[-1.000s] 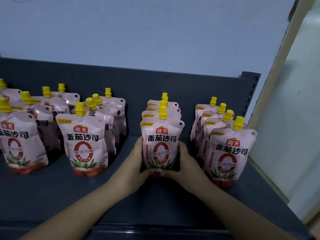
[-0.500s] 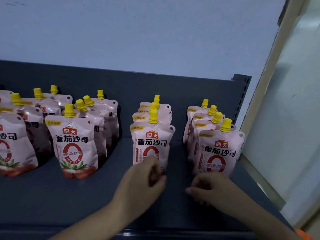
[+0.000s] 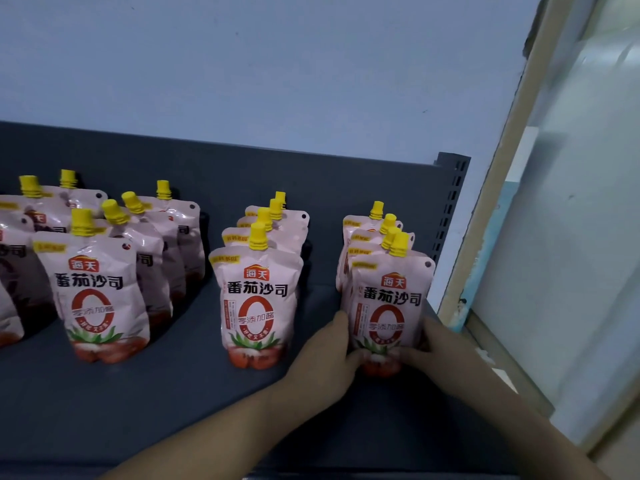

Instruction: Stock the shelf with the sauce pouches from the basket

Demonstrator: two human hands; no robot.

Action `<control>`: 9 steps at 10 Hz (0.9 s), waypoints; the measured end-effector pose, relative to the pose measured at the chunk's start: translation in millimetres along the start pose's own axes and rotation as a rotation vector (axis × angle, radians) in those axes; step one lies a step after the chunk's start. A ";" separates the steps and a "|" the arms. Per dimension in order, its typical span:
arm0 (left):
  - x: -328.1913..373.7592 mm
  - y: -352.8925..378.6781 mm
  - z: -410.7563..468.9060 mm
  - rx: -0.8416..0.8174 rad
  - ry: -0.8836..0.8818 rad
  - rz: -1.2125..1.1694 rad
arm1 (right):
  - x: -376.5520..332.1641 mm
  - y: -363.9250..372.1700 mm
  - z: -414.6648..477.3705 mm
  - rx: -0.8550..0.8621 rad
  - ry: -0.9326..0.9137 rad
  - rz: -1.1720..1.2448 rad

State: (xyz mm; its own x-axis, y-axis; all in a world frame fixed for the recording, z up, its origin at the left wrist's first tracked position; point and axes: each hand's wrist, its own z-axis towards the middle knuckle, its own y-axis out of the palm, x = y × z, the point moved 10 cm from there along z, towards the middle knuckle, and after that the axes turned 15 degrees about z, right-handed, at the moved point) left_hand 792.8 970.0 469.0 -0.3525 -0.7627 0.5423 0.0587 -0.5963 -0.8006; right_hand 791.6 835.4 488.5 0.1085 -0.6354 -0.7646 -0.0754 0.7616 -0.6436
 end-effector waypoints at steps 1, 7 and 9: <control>0.8 -3.5 2.3 0.058 0.004 0.022 | 0.8 -0.2 4.8 0.013 -0.002 -0.003; -4.9 0.3 -17.6 -0.008 -0.128 0.128 | 12.0 5.8 -10.1 -0.023 -0.042 -0.094; -12.9 -3.7 -28.6 0.000 -0.153 0.260 | 7.0 6.9 -24.3 0.008 -0.037 -0.491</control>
